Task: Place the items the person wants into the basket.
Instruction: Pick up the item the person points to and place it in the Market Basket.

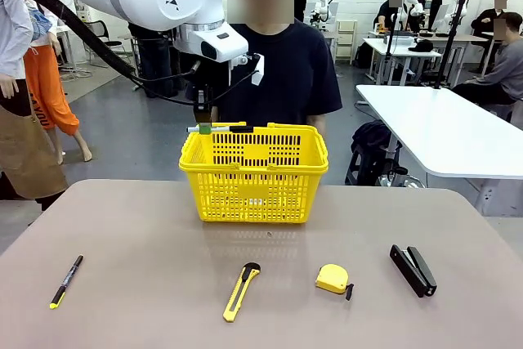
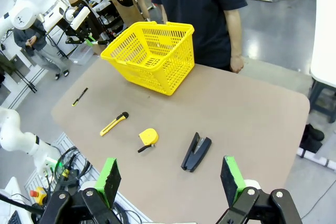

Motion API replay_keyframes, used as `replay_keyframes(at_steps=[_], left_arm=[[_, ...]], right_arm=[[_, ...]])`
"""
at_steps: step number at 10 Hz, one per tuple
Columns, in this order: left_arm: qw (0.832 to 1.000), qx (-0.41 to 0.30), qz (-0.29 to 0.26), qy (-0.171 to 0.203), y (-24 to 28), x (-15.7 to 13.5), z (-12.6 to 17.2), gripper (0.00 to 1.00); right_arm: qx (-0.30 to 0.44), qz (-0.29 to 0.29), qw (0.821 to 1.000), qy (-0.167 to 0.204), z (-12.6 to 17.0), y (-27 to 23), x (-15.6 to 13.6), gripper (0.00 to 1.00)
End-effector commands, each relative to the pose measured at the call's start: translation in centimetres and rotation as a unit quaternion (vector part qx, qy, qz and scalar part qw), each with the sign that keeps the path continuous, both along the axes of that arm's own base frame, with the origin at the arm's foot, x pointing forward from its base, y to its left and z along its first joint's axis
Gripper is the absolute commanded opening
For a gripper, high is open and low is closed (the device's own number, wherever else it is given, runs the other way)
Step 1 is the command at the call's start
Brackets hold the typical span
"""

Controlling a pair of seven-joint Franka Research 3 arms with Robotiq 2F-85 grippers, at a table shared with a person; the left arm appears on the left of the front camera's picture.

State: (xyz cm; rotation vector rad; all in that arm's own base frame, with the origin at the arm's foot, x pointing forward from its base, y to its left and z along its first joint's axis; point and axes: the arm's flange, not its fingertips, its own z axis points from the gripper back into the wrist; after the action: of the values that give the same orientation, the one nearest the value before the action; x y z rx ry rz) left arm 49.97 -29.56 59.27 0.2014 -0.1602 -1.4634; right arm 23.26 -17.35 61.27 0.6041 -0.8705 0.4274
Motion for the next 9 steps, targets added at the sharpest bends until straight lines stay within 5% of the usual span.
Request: replay_keyframes(at_steps=[1,5,9], left_arm=[[1.000,0.002,0.003,-0.002,0.1,-0.4,0.0,0.11],[1.000,0.000,0.000,0.000,0.0,0.0,0.0,0.11],[0.996,-0.020,-0.077,0.040,-2.0,9.2,-1.4,0.11]], right_arm=[[0.002,0.008,1.000,-0.004,-0.2,0.0,0.1,1.00],[0.002,0.008,1.000,-0.004,-0.2,0.0,0.1,1.00],[0.002,0.008,1.000,-0.004,-0.2,0.0,0.1,1.00]])
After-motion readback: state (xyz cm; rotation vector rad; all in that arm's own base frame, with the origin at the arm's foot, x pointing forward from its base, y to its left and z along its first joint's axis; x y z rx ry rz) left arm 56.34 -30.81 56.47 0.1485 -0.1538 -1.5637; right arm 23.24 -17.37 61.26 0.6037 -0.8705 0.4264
